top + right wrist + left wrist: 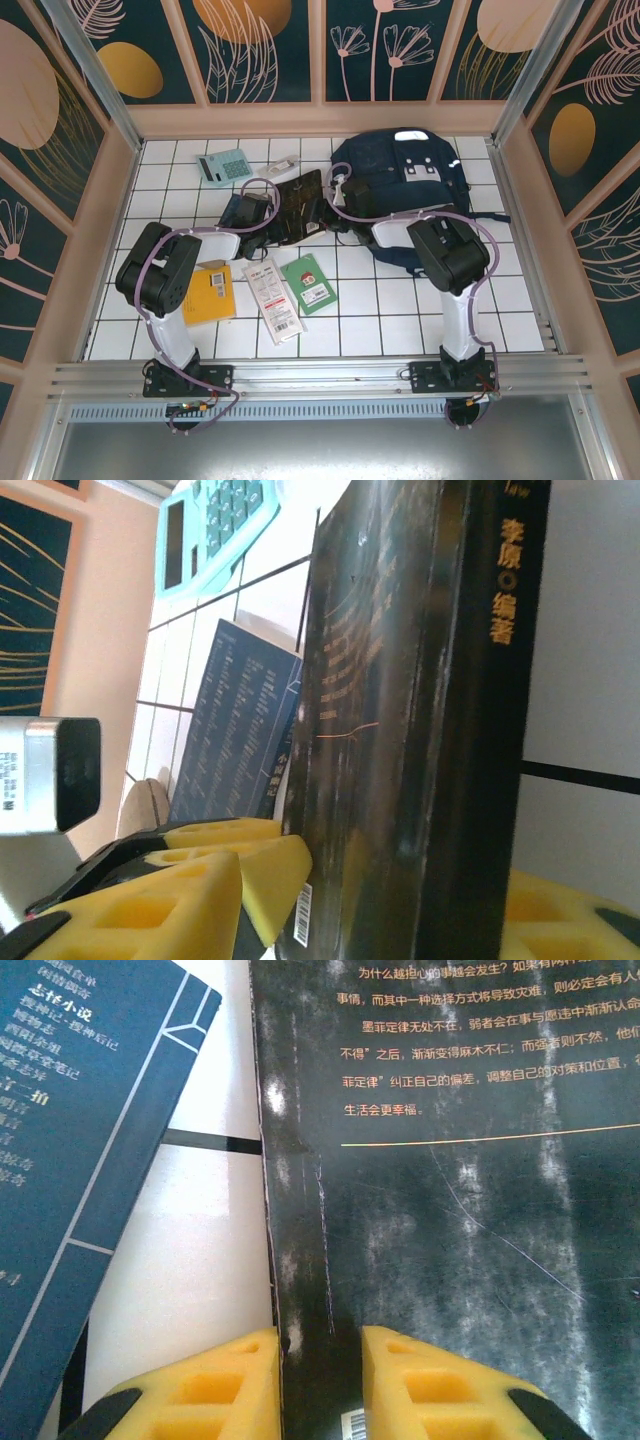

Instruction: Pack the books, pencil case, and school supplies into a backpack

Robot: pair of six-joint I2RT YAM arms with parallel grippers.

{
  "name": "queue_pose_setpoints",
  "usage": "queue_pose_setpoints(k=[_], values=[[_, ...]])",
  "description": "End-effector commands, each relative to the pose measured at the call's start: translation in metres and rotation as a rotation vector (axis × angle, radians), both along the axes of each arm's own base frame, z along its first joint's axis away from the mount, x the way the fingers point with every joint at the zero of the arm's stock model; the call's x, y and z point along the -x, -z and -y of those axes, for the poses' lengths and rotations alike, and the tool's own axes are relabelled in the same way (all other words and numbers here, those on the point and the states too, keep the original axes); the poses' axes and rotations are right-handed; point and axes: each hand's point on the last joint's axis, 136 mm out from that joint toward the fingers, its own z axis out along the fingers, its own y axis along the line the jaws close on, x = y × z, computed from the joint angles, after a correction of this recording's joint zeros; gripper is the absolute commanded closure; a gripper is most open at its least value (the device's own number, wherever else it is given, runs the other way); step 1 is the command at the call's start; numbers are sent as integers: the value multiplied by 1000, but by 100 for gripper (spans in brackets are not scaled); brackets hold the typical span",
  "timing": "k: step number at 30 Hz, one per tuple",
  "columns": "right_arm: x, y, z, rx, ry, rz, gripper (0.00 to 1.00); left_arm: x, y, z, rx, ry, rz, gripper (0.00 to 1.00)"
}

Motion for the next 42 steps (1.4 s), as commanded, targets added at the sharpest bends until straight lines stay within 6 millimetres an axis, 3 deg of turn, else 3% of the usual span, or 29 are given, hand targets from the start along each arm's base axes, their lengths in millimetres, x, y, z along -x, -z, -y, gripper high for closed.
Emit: queue_pose_setpoints(k=[1, 6, 7, 12, 15, 17, 23, 27, 28, 31, 36, 38, 42], values=[[0, -14, -15, -14, -91, 55, 51, 25, 27, 9, -24, 84, -92, 74], [-4, -22, -12, -13, -142, 73, 50, 27, 33, 4, -64, 89, -99, 74], [-15, -22, 1, -12, -129, 66, 49, 27, 34, 2, -72, 87, -101, 74], [-23, -26, 10, -6, -179, 64, 47, 28, 40, 1, -85, 88, -111, 75], [-22, -22, 7, 5, -226, 56, 55, 28, 41, 1, -85, 91, -112, 75], [-19, -18, 3, -7, -257, 35, 66, 27, 40, 2, -86, 92, -110, 74], [-13, -11, -5, 3, -297, 13, 67, 26, 36, 2, -87, 97, -100, 74], [-12, -16, -5, 6, -289, 13, 99, 24, 31, 2, -84, 95, -87, 72], [-12, -21, -4, -1, -280, 20, 100, 23, 28, 3, -81, 94, -80, 71], [-12, -42, 3, -29, -238, 68, 100, 17, 9, 5, -66, 93, -35, 60], [-9, -88, 25, -49, -138, 193, 100, 4, -48, 14, -3, 99, 99, 38], [-8, -106, 38, -55, -84, 241, 100, 0, -76, 18, 21, 106, 165, 34], [-3, -133, 66, -42, 33, 312, 100, 0, -111, 31, 34, 147, 253, 32]])
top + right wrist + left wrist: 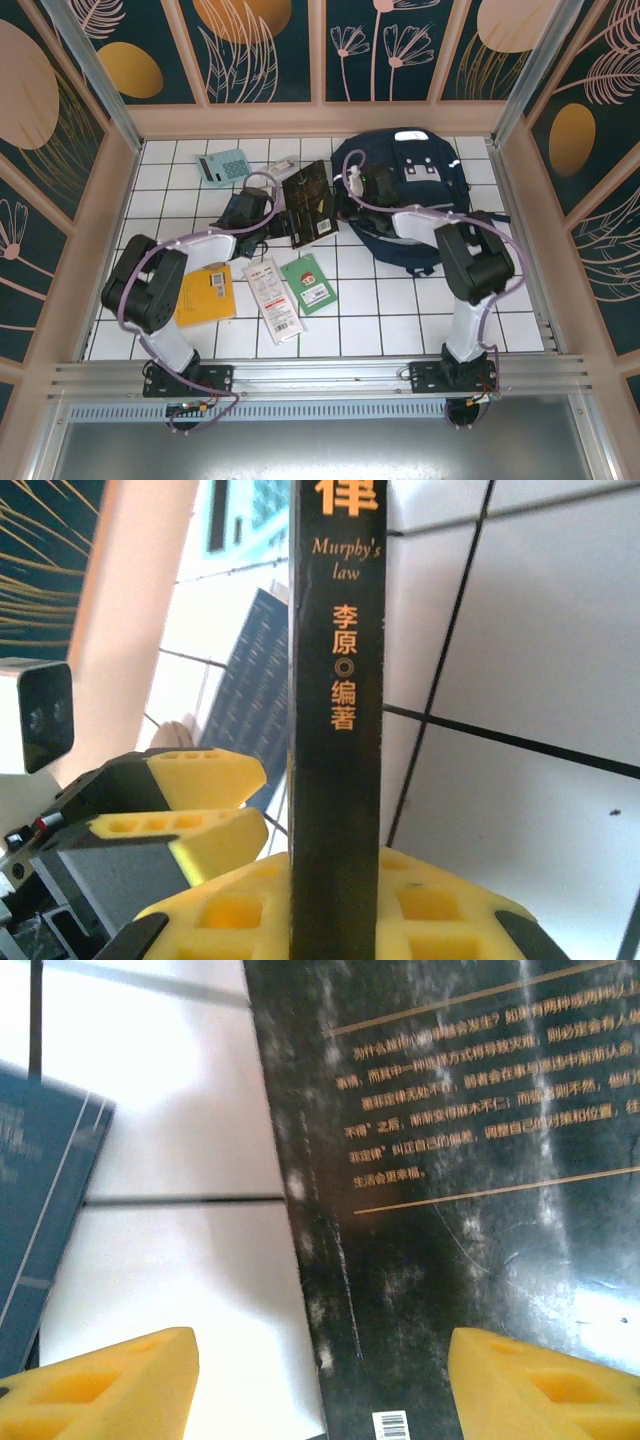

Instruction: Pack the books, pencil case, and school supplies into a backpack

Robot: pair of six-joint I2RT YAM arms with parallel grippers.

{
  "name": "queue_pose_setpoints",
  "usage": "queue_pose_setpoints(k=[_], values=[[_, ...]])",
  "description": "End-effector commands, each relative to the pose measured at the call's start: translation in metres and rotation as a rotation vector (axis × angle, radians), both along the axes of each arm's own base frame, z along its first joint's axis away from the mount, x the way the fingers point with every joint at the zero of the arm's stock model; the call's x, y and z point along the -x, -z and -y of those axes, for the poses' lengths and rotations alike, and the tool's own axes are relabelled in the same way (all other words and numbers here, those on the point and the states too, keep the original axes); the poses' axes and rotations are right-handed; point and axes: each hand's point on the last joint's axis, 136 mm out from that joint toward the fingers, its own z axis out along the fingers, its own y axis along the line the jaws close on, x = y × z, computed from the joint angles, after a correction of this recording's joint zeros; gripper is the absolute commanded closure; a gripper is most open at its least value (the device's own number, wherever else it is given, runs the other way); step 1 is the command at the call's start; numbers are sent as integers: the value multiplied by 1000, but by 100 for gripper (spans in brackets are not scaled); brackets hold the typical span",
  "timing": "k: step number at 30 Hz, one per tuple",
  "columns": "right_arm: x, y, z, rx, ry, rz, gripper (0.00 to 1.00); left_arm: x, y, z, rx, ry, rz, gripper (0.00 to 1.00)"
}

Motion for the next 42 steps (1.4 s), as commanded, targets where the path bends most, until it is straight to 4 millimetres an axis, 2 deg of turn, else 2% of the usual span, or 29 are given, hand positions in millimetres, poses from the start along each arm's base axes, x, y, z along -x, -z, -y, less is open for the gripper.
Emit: queue_pose_setpoints(k=[1, 3, 5, 6, 8, 12, 14, 15, 17, 19, 25, 28, 33, 42], values=[[-15, -71, 26, -70, 146, 212, 100, -3, -42, 18, 15, 64, 112, 32], [-11, -81, 46, -61, 223, 241, 100, -1, -51, 27, 10, 93, 140, 32], [-7, -90, 68, -43, 305, 265, 100, 4, -51, 37, 0, 132, 153, 33], [-2, -93, 80, -30, 347, 276, 100, 2, -62, 46, 5, 148, 179, 34], [4, -99, 105, -6, 432, 294, 100, 3, -67, 58, -5, 178, 202, 36], [20, -106, 164, 66, 632, 305, 100, 7, -74, 89, -45, 245, 255, 39], [34, -114, 192, 88, 721, 328, 100, 10, -81, 112, -63, 298, 287, 40], [41, -117, 208, 106, 780, 338, 100, 11, -75, 125, -84, 330, 287, 41], [56, -123, 239, 141, 895, 351, 100, 15, -74, 147, -111, 384, 303, 42], [68, -127, 262, 164, 967, 363, 100, 21, -71, 172, -140, 449, 317, 44], [100, -123, 313, 223, 1137, 348, 100, 43, -52, 233, -204, 639, 328, 50], [114, -124, 330, 223, 1208, 355, 100, 55, -42, 255, -248, 721, 348, 52], [126, -129, 341, 199, 1249, 373, 100, 64, -24, 280, -302, 819, 361, 55], [124, -123, 339, 190, 1235, 352, 100, 60, 4, 297, -383, 898, 362, 51]])
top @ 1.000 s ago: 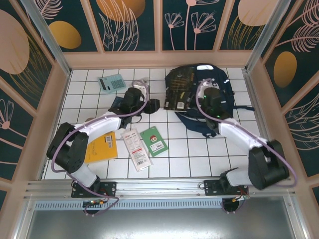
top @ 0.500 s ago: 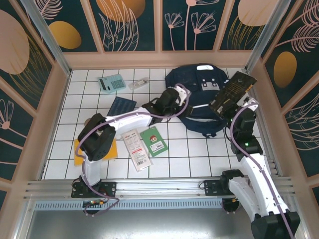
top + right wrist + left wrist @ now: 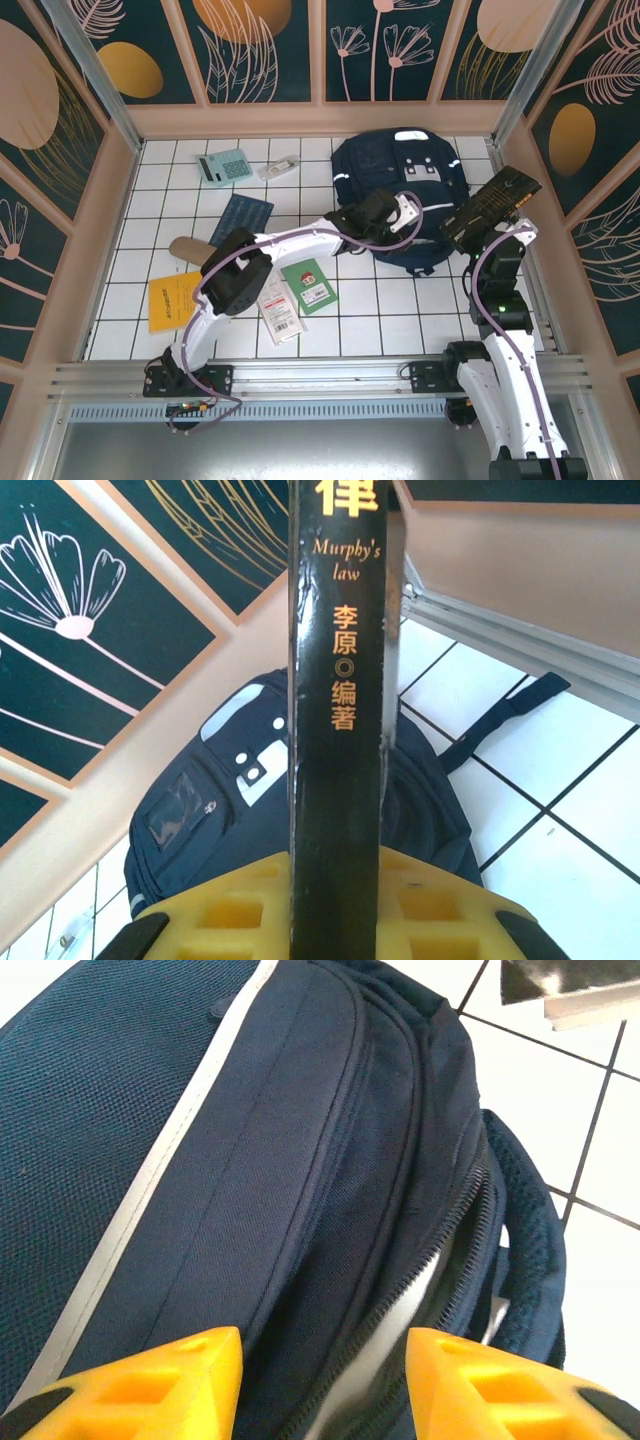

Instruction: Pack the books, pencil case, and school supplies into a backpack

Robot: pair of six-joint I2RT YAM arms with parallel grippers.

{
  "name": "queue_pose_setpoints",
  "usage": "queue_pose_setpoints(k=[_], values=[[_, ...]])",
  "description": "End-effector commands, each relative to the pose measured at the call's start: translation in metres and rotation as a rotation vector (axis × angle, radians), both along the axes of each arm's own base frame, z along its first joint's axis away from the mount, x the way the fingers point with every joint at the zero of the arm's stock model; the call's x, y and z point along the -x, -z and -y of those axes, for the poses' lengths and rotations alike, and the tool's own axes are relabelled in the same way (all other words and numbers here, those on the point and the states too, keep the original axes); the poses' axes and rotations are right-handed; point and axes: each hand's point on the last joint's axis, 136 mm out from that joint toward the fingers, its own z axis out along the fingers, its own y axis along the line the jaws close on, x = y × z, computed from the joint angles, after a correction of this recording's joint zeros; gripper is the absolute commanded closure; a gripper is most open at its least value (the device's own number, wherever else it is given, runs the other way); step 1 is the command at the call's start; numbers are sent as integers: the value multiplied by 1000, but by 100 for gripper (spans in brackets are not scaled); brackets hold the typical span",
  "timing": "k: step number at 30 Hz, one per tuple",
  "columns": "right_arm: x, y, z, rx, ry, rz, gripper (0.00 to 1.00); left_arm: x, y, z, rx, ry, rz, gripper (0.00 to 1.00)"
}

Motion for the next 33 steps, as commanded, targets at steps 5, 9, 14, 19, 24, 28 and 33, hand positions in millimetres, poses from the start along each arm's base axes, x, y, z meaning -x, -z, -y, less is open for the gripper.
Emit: queue_pose_setpoints(k=[5, 9, 14, 19, 24, 28, 33], values=[[-2, -17, 1, -20, 0, 79, 100, -5, 24, 9, -86, 62, 23, 49], [-2, -16, 2, -20, 4, 74, 100, -6, 36, 14, -129, 85, 29, 48], [-1, -15, 3, -21, 8, 71, 100, -7, 42, 16, -163, 87, 43, 82], [0, -16, 3, -20, 11, 76, 100, -21, 23, 6, -153, -13, 106, 100], [0, -16, 2, -22, 4, 76, 100, -41, -14, -17, -108, -181, 202, 100], [2, -19, 2, -24, 5, 82, 100, -43, -49, -24, -15, -223, 212, 100], [1, -20, -3, -29, -26, 82, 100, -65, -86, -42, 46, -363, 246, 100]])
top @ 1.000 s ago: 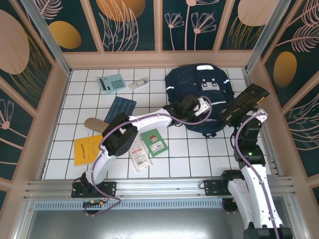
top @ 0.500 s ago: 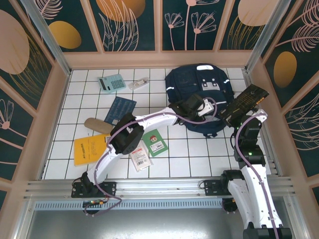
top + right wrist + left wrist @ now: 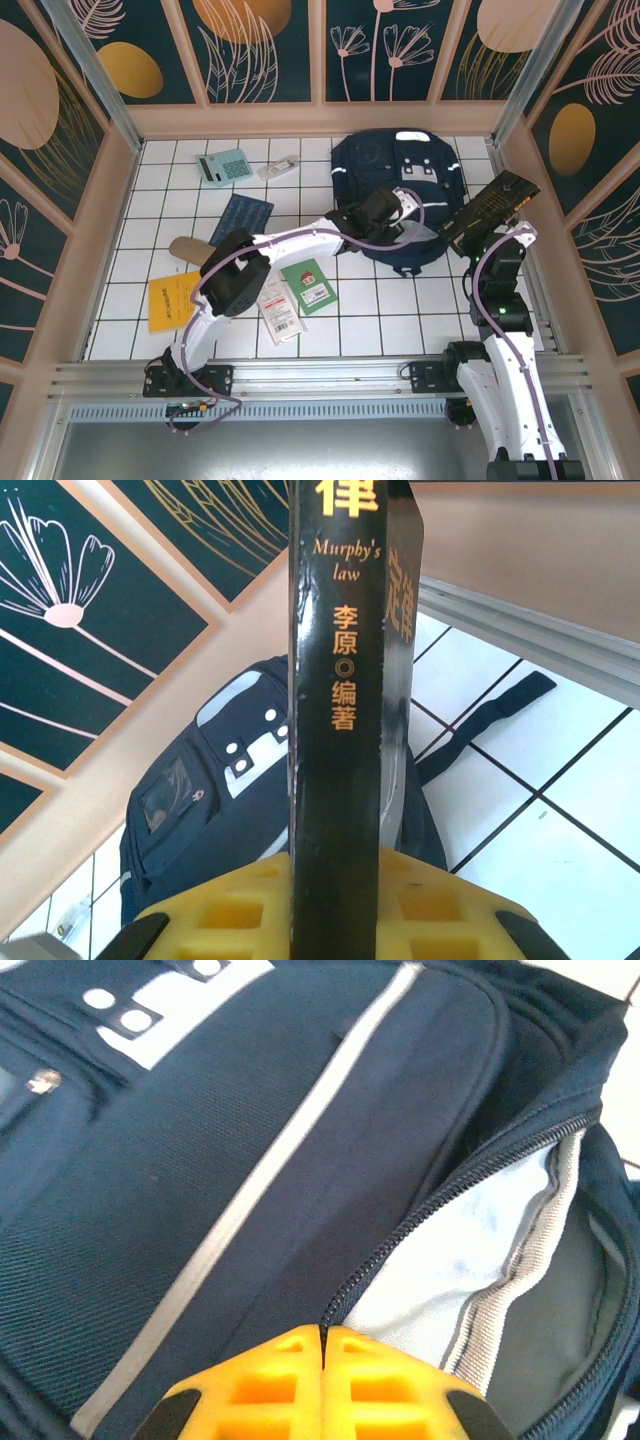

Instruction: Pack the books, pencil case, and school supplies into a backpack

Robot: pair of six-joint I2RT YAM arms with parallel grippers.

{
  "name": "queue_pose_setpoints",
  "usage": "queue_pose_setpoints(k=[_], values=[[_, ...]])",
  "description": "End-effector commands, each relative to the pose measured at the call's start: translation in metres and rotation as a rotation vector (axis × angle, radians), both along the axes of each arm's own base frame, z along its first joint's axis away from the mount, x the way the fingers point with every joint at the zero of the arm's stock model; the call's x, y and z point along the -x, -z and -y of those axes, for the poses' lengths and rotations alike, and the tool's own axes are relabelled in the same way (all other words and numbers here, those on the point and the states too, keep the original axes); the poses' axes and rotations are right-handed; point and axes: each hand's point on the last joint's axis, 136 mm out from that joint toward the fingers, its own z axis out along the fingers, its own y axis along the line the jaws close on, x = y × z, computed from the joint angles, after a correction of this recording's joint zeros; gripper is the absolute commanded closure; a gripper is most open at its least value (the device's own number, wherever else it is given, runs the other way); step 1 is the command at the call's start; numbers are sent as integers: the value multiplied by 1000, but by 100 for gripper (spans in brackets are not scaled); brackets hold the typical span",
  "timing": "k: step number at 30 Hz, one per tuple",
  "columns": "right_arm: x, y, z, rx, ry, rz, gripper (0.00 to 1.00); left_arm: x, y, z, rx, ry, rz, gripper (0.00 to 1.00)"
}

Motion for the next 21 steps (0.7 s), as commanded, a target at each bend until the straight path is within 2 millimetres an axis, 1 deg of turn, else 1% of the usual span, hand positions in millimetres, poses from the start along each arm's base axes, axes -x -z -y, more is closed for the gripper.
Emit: queue_pose_setpoints(k=[1, 7, 9, 12, 16, 19, 20, 21], values=[[-3, -25, -4, -18, -27, 97, 100, -36, -72, -21, 144, -186, 111, 100], [-4, -24, -18, -50, -101, 89, 100, -63, -109, -43, 232, -347, 143, 100], [-3, -20, -18, -62, -98, 72, 100, -72, -122, -51, 275, -397, 147, 100], [0, -13, -16, -86, -77, 47, 100, -80, -146, -58, 356, -439, 148, 100], [-1, -1, -26, -150, -114, 10, 100, -83, -177, -59, 414, -454, 175, 100], [-6, 9, -38, -216, -167, -3, 100, -84, -187, -54, 431, -447, 168, 100], [-8, 13, -46, -249, -207, -8, 100, -85, -190, -54, 437, -450, 164, 100], [-10, 17, -50, -269, -222, -12, 100, -85, -192, -53, 444, -450, 162, 100]])
